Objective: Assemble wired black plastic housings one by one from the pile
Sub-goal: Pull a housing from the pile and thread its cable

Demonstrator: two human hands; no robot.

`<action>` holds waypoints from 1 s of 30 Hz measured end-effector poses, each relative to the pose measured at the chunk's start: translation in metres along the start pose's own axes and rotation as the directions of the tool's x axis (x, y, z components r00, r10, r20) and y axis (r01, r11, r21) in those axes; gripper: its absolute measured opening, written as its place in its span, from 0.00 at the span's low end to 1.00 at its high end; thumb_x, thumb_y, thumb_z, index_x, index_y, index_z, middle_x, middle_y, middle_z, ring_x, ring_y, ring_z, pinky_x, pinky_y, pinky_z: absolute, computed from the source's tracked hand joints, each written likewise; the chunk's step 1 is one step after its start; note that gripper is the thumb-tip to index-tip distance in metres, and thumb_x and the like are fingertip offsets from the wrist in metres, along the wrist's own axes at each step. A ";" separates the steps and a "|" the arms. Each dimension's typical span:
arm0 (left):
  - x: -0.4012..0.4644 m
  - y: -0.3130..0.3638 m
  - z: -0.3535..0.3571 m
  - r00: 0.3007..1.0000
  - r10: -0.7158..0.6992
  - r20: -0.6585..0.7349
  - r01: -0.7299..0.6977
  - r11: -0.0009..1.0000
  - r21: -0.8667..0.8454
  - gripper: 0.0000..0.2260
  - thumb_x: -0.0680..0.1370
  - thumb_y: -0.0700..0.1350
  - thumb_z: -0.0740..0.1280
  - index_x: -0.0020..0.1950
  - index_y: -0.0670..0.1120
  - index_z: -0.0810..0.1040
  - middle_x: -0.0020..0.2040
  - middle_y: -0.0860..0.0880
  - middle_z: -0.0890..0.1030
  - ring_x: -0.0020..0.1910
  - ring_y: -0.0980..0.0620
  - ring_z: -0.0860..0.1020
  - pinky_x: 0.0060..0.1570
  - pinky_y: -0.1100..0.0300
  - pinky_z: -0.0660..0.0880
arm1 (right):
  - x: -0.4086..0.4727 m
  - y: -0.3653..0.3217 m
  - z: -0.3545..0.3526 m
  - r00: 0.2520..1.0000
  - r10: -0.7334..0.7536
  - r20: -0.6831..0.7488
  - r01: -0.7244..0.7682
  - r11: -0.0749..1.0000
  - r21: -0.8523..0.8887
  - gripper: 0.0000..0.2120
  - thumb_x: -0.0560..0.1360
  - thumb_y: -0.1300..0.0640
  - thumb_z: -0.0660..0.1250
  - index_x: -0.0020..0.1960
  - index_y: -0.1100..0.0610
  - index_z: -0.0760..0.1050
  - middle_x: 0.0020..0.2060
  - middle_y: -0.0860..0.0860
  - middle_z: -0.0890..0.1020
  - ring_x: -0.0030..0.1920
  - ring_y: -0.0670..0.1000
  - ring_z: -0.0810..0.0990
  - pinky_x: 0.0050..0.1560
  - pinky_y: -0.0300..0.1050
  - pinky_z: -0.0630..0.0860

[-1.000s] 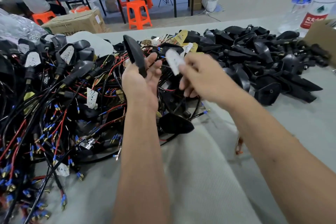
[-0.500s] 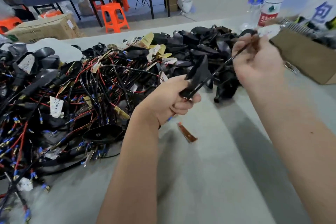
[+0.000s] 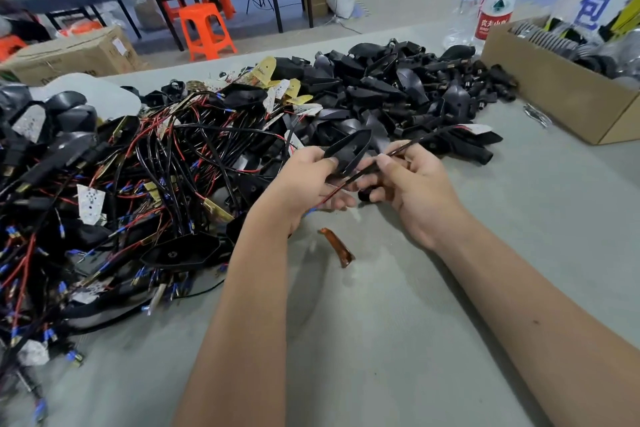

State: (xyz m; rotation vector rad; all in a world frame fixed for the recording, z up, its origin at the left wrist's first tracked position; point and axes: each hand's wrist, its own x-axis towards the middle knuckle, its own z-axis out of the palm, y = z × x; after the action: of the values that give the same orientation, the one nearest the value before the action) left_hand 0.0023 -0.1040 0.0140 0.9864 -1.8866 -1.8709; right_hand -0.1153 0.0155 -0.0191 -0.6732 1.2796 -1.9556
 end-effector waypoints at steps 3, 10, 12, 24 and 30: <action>0.007 -0.008 -0.008 0.987 0.029 -0.157 -0.024 0.999 0.038 0.07 0.84 0.38 0.62 0.58 0.36 0.76 0.51 0.35 0.85 0.42 0.38 0.87 0.39 0.46 0.85 | 0.001 -0.001 -0.002 0.998 -0.020 -0.063 0.025 0.997 0.069 0.05 0.86 0.65 0.56 0.52 0.58 0.67 0.43 0.60 0.86 0.34 0.53 0.83 0.31 0.40 0.77; 0.007 -0.014 -0.020 0.948 0.157 -0.278 -0.063 0.946 0.319 0.15 0.81 0.35 0.59 0.53 0.54 0.78 0.32 0.42 0.82 0.22 0.51 0.79 0.21 0.64 0.70 | -0.001 -0.002 -0.005 0.987 -0.149 -0.064 0.150 0.989 0.016 0.06 0.82 0.66 0.64 0.52 0.58 0.69 0.39 0.59 0.84 0.31 0.50 0.76 0.29 0.38 0.70; 0.007 -0.012 -0.021 0.960 0.139 -0.241 -0.073 0.961 0.266 0.13 0.82 0.36 0.61 0.56 0.50 0.81 0.33 0.44 0.83 0.24 0.52 0.79 0.22 0.64 0.70 | 0.000 -0.004 -0.007 0.988 -0.143 -0.063 0.145 0.989 0.028 0.07 0.81 0.69 0.65 0.52 0.59 0.71 0.40 0.58 0.84 0.32 0.50 0.77 0.31 0.39 0.72; -0.003 -0.004 -0.015 1.000 -0.026 0.001 0.025 0.952 -0.306 0.18 0.84 0.30 0.52 0.49 0.34 0.81 0.44 0.38 0.87 0.41 0.38 0.87 0.40 0.57 0.83 | 0.014 -0.009 -0.017 0.983 -0.048 -0.176 0.099 0.951 0.294 0.08 0.82 0.70 0.63 0.47 0.59 0.74 0.40 0.55 0.81 0.38 0.50 0.81 0.38 0.37 0.79; -0.007 -0.001 -0.019 1.000 -0.011 -0.005 0.009 0.939 -0.345 0.18 0.84 0.30 0.50 0.50 0.34 0.81 0.42 0.38 0.86 0.39 0.39 0.87 0.39 0.59 0.84 | 0.014 -0.008 -0.017 0.988 -0.036 -0.150 0.076 0.961 0.266 0.08 0.82 0.69 0.63 0.47 0.59 0.73 0.40 0.55 0.80 0.38 0.51 0.79 0.37 0.38 0.76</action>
State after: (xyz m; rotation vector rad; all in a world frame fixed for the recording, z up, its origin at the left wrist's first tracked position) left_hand 0.0199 -0.1132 0.0166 0.8825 -1.4771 -2.1046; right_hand -0.1386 0.0163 -0.0175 -0.4429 1.0550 -2.2078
